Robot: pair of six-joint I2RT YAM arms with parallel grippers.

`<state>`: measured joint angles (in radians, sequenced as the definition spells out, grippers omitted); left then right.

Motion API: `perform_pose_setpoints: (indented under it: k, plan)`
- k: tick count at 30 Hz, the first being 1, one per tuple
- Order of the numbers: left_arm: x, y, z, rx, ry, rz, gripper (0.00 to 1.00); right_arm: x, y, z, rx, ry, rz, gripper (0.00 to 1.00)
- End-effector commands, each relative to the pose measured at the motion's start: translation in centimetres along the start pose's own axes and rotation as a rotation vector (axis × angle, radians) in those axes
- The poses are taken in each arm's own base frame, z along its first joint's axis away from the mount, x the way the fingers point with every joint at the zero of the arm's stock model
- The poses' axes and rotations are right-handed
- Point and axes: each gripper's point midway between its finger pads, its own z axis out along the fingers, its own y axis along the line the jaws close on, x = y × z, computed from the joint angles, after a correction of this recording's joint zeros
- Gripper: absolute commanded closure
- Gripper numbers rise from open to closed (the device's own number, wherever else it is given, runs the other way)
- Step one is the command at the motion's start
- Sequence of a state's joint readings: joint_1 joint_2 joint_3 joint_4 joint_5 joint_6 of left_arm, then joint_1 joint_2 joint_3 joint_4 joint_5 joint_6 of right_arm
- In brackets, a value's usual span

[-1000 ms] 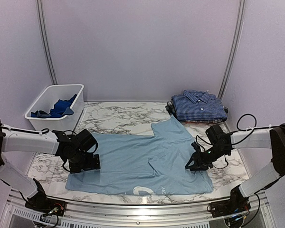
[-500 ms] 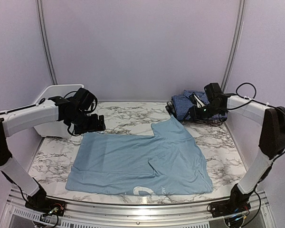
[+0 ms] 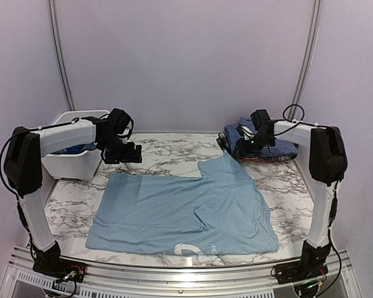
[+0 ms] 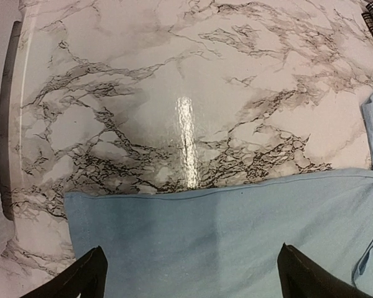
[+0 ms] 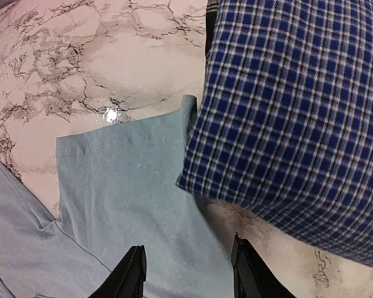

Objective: Fold and stack the mixed laundry pile
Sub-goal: Pick up the 1/3-folded T-shirt from the center of the board.

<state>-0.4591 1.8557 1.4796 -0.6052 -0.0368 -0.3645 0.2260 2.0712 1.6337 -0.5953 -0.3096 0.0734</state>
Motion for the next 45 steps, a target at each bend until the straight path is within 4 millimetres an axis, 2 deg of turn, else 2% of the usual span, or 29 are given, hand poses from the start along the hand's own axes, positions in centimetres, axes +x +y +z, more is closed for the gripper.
perform_pose_setpoints:
  k: [1,8,12,16,19,23,26,30,38,45]
  plan:
    - [-0.3,1.4,1.6,-0.005,0.046,0.009,0.01,-0.8,-0.7,1.5,0.014,0.007,-0.018,0.58]
    - [-0.6,1.9,3.2,0.025,0.082,0.051,0.01,-0.1,-0.5,3.7,-0.004,0.038,-0.015,0.64]
    - [-0.1,2.9,4.0,0.017,0.107,0.100,0.03,0.2,-0.7,4.6,-0.001,0.057,-0.015,0.77]
    - [0.2,3.8,4.1,0.018,0.121,0.160,0.11,-0.5,-0.5,4.2,-0.001,0.042,-0.013,1.00]
    - [0.4,5.1,4.2,0.013,0.137,0.179,0.17,-1.2,-0.3,3.6,0.001,0.025,-0.011,1.00]
    - [1.1,6.7,4.4,0.009,0.178,0.190,0.30,-1.3,-0.1,3.3,-0.001,0.023,-0.007,1.00]
    - [1.9,8.0,4.9,-0.040,0.225,0.268,0.38,-1.2,-0.1,3.2,-0.003,0.029,-0.004,1.00]
    - [2.5,8.7,5.4,-0.070,0.268,0.351,0.47,-1.1,0.0,3.0,-0.004,0.032,-0.004,1.00]
    - [1.7,10.0,6.1,-0.141,0.310,0.504,0.57,-1.3,0.4,2.7,-0.019,0.027,0.000,1.00]
    - [1.0,10.0,7.4,-0.158,0.319,0.583,0.62,-1.0,0.5,2.8,-0.026,0.035,0.005,1.00]
